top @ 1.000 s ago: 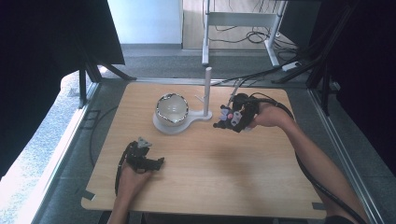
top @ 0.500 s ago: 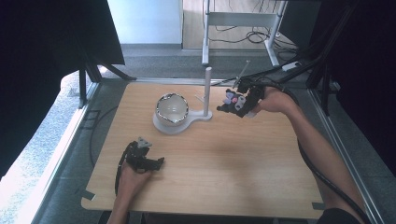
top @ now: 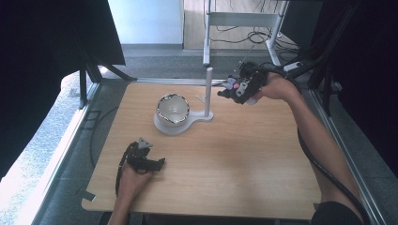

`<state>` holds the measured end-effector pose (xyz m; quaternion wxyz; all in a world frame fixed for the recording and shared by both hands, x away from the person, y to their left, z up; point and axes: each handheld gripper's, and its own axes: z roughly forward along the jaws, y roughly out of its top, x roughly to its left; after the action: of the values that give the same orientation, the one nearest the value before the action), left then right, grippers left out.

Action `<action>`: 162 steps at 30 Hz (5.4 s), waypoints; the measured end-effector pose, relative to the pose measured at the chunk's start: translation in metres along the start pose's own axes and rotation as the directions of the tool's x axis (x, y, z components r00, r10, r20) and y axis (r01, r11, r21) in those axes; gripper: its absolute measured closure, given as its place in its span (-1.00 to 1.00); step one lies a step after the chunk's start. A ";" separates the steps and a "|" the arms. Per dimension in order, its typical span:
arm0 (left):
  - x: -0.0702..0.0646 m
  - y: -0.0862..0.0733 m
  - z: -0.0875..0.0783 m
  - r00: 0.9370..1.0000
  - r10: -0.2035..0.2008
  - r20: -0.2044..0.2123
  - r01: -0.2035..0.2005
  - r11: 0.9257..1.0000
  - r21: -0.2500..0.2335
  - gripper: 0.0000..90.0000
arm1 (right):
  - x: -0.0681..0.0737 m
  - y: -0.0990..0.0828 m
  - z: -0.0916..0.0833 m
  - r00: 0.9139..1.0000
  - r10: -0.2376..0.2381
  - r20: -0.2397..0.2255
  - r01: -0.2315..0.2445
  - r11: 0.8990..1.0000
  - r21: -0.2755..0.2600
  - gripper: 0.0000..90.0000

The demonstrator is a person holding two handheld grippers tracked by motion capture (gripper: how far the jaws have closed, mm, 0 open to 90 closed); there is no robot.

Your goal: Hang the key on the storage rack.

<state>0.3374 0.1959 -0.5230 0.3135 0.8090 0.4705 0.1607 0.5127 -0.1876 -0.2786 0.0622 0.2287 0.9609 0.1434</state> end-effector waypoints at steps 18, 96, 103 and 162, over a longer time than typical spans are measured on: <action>0.000 0.000 0.000 1.000 0.001 -0.001 -0.001 1.000 0.000 -1.00 | -0.015 0.034 -0.006 0.999 0.021 0.034 -0.020 0.999 -0.036 -0.13; 0.000 0.000 0.000 1.000 0.000 -0.005 0.000 1.000 -0.006 -1.00 | 0.030 -0.002 0.079 0.997 -0.051 0.063 0.055 0.997 -0.062 -0.88; 0.000 0.000 0.000 1.000 0.000 -0.005 0.000 1.000 -0.006 -1.00 | 0.041 -0.012 0.068 0.994 -0.075 0.080 0.081 0.994 -0.073 -0.97; 0.000 0.000 0.000 1.000 0.000 -0.005 0.000 1.000 -0.007 -1.00 | 0.061 -0.148 0.033 0.988 0.056 0.147 -0.029 0.984 -0.177 -0.90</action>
<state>0.3374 0.1956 -0.5235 0.3153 0.8074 0.4708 0.1644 0.4018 -0.2784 -0.3580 0.1517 0.2530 0.9321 0.2104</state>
